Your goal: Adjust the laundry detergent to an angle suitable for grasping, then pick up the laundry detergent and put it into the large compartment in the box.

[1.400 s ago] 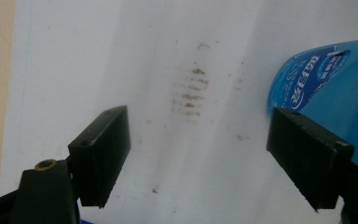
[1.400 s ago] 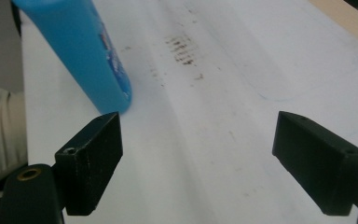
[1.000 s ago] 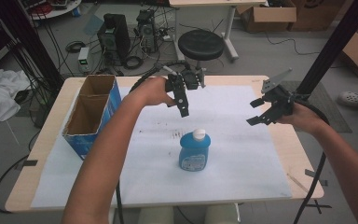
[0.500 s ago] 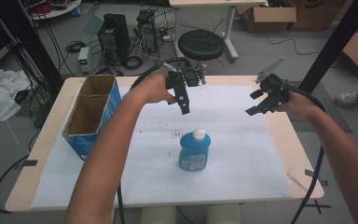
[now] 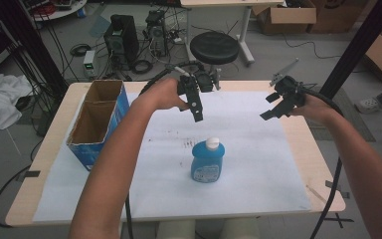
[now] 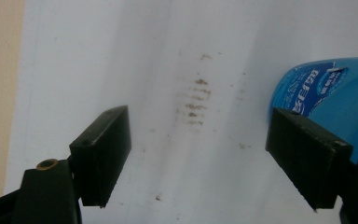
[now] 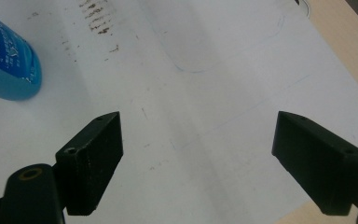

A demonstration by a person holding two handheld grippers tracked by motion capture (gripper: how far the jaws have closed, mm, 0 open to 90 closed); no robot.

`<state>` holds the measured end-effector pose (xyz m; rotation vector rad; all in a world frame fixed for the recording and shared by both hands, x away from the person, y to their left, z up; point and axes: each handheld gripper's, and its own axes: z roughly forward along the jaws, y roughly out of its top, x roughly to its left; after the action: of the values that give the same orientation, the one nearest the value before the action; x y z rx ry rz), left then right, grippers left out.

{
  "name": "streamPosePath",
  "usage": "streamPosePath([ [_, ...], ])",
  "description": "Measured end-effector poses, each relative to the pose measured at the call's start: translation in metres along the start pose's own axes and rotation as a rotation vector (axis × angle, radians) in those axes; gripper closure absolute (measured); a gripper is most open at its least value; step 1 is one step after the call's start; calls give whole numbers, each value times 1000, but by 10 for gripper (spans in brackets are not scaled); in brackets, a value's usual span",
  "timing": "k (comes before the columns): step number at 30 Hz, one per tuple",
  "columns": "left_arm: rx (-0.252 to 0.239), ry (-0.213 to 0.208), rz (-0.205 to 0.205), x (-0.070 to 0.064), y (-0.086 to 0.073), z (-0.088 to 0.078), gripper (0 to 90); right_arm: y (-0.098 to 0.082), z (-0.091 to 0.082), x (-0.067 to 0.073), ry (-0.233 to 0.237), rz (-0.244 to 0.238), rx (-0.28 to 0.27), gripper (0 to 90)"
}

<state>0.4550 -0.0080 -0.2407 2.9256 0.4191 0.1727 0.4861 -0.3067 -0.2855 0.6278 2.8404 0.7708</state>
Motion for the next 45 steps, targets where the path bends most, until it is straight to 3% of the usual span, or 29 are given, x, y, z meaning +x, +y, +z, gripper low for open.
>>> streamPosePath([
  [34,-9,28,-14,-10,-7,-9,228,2,-4,13,-8,-28,-2,161],
  [45,-59,1,-36,-19,-12,-22,218,-1,-4,18,-3,-28,1,156],
])
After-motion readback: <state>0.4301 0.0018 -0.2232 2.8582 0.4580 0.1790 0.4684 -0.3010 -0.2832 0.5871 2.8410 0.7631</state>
